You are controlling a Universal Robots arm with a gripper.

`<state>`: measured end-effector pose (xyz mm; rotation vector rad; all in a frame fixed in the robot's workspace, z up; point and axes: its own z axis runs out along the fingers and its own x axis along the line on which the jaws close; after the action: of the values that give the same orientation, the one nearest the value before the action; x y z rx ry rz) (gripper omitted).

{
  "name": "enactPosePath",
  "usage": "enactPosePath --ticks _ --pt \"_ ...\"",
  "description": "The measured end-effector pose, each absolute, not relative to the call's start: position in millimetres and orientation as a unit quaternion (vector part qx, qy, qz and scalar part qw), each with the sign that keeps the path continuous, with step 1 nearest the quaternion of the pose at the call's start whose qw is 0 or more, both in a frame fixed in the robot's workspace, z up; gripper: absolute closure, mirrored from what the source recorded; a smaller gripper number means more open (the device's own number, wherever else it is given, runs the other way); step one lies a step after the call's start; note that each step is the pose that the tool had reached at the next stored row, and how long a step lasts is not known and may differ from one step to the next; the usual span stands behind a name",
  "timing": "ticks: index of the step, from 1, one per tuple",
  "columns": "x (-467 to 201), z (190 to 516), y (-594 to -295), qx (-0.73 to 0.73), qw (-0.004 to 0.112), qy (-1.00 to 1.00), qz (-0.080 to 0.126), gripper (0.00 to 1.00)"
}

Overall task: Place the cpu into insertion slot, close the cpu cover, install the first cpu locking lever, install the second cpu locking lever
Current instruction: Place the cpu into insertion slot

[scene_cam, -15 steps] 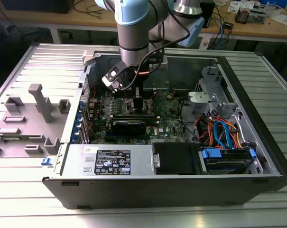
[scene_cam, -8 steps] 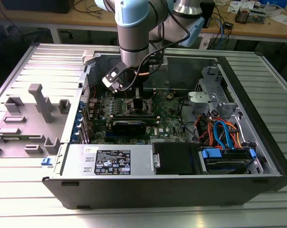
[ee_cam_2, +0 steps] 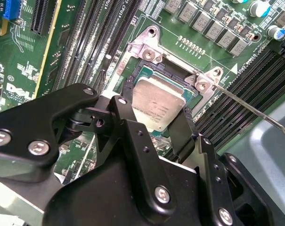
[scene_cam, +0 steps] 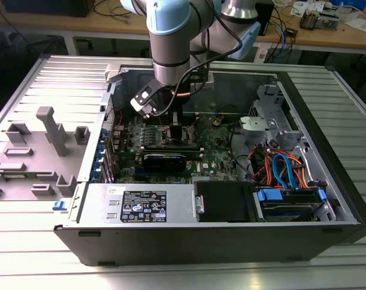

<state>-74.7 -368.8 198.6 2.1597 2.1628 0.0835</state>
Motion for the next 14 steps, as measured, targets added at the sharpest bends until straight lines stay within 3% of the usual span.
enactPosePath --ticks 14 --pt "-74.7 198.6 -368.8 0.706 0.042 0.707 0.028 0.45"
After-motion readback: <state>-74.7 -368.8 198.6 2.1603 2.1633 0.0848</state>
